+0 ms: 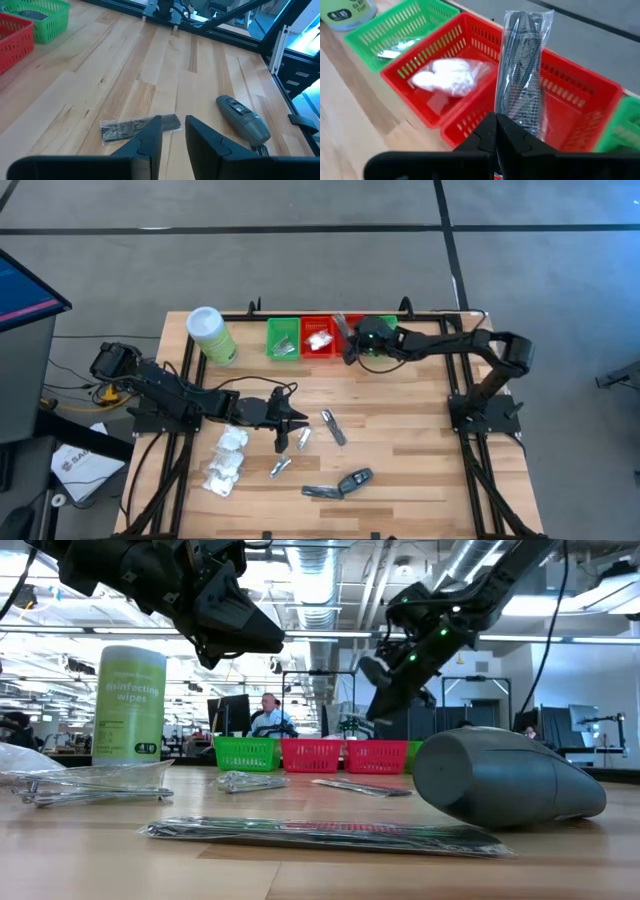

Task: Pick & Place Travel size toiletries
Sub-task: Put the black comb into the right red bin, then put the white cotton pack into the left red bin

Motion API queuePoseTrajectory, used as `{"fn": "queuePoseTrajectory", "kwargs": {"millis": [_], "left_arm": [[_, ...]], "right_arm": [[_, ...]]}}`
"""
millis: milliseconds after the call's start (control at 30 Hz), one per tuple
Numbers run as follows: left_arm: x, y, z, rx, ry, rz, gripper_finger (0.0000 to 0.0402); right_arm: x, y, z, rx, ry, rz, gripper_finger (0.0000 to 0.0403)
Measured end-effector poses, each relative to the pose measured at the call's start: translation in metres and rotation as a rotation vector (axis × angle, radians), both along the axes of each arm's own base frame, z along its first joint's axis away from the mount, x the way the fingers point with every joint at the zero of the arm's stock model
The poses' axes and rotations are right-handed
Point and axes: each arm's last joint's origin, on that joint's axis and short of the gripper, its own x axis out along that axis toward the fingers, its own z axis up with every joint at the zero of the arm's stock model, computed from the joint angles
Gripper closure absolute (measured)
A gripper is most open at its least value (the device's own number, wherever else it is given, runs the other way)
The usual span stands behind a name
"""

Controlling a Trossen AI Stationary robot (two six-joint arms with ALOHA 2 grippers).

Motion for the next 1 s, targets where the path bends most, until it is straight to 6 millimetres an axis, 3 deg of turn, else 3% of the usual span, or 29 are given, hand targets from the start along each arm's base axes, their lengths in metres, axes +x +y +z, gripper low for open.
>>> {"fn": "queuePoseTrajectory", "kwargs": {"millis": [267,567,1000], "left_arm": [[0.000,0.000,0.000,0.000,0.000,0.000,0.0326],[0.000,0.000,0.000,0.000,0.000,0.000,0.0326],[-0.001,-0.002,-0.002,-0.020,0.028,-0.063,0.0326]], "right_arm": [[0.015,-0.013,-0.016,0.020,0.082,0.002,0.0403],[0.010,-0.016,-0.013,0.026,0.110,-0.006,0.0398],[0.012,-0.011,-0.008,0.001,0.105,0.026,0.0306]]}}
